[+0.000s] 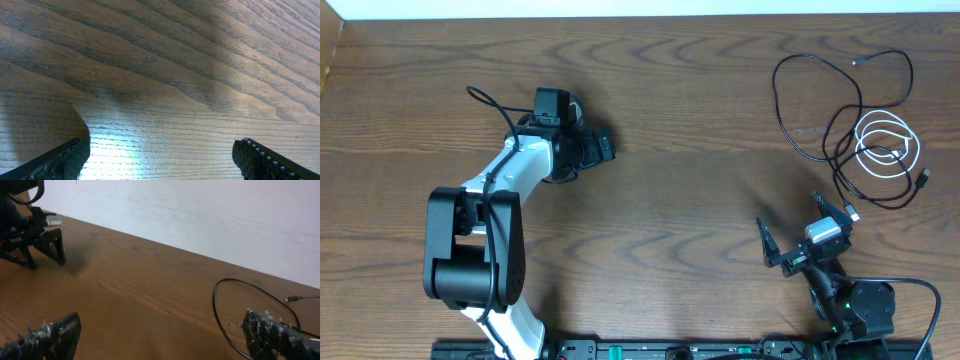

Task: Untangle cables

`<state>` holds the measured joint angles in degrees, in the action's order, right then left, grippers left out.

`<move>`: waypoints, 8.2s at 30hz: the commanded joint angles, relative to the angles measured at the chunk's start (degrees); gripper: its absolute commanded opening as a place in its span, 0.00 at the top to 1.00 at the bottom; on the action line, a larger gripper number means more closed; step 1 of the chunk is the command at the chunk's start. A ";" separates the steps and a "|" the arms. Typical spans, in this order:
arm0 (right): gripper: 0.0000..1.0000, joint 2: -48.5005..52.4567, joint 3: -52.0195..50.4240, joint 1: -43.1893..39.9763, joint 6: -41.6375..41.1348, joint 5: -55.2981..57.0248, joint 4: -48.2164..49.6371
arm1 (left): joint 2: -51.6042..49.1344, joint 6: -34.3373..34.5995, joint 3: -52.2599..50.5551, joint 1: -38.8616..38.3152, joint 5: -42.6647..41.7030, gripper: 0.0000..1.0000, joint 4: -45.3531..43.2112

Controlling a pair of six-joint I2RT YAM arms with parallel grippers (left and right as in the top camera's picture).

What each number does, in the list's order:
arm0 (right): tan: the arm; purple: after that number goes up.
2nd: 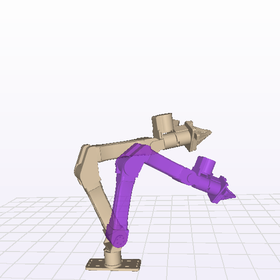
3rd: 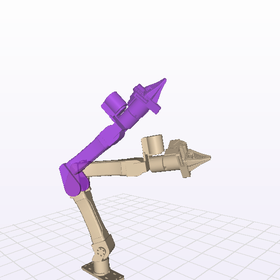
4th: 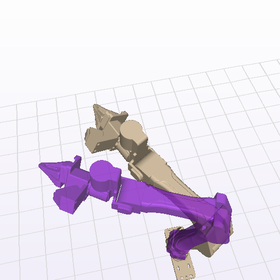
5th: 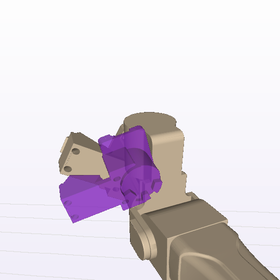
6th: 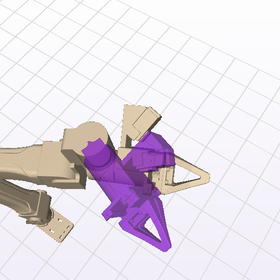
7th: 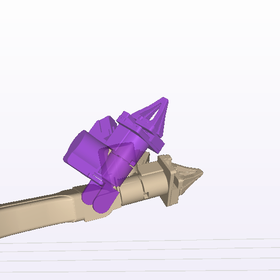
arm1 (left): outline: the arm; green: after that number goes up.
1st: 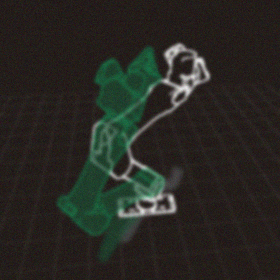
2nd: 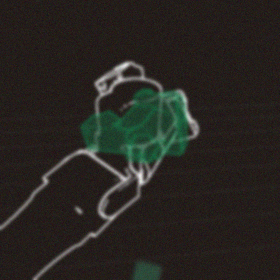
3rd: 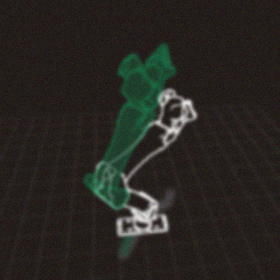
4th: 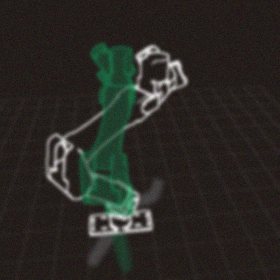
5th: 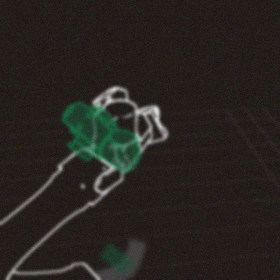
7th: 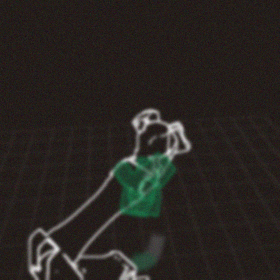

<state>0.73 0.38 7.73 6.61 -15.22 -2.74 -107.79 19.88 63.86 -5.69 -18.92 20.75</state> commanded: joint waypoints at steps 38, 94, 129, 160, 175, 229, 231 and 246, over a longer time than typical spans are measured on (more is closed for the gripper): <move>0.01 -0.48 -0.07 -1.68 -0.79 0.28 -0.31 | -3.65 1.20 -2.45 0.52 3.10 0.02 1.49; 0.01 -0.46 -0.07 -1.68 -0.79 0.28 -0.31 | -3.65 1.20 -2.45 0.52 3.13 0.02 1.27; 0.01 -0.46 -0.07 -1.68 -0.79 0.28 -0.31 | 15.28 -14.27 -5.07 0.52 10.71 0.02 0.39; 0.01 -0.46 -0.07 -1.68 -0.79 0.28 -0.31 | 51.91 -21.57 -61.66 0.52 13.07 0.02 -44.72; 0.01 -0.46 -0.07 -1.68 -0.79 0.28 -0.31 | 70.10 -20.13 -63.63 0.52 13.40 0.02 -26.86; 0.01 -0.46 -0.07 -1.68 -0.79 0.28 -0.31 | 107.56 -20.06 -63.63 0.52 14.05 0.02 -16.98; 0.01 -0.46 -0.07 -1.68 -0.79 0.28 -0.31 | 107.56 -20.06 -63.63 0.52 14.05 0.02 -16.96; 0.01 -0.46 -0.07 -1.68 -0.79 0.28 -0.31 | 107.56 -20.06 -63.63 0.52 14.05 0.02 -16.98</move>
<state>0.67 0.38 6.22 6.44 -15.20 -2.76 -0.60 -0.23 0.91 -5.34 -4.51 1.32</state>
